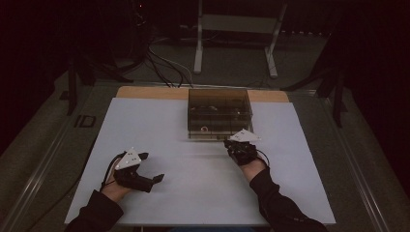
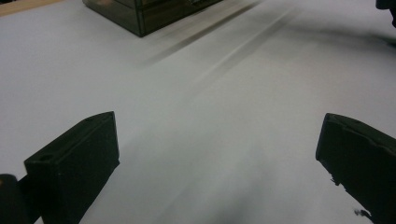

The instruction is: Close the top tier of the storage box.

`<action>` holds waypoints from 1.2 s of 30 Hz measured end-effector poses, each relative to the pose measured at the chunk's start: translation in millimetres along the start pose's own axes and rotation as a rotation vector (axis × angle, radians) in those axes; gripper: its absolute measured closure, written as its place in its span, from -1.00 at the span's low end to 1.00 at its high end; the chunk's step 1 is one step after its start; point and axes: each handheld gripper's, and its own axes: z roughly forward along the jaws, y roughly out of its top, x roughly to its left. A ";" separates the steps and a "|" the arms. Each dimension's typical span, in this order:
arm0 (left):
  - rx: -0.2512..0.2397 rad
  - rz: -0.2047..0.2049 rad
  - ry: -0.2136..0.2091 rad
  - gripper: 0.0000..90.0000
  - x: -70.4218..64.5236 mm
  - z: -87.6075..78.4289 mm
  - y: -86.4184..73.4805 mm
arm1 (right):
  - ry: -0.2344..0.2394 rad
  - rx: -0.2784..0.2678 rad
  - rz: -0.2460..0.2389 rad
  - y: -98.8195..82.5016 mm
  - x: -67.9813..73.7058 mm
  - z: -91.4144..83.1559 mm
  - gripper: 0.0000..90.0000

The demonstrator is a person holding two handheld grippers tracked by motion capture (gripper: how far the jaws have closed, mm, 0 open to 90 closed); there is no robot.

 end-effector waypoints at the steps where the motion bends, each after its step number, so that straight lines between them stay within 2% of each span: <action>1: 0.003 0.002 0.002 -0.98 0.0 0.0 0.1 | -0.002 0.002 -0.005 0.1 0.8 0.5 1.00; 8: 0.003 0.003 0.003 -0.98 0.0 0.0 0.0 | -0.006 0.012 -0.015 -1.1 0.8 -0.3 1.00; 25: 0.002 0.004 0.003 -0.98 -0.1 0.0 0.2 | -0.059 0.002 -0.009 -1.2 -7.4 -1.7 1.00; 36: 0.002 0.002 0.001 -0.98 0.1 0.3 0.0 | -0.061 0.004 -0.003 1.3 -11.1 1.6 1.00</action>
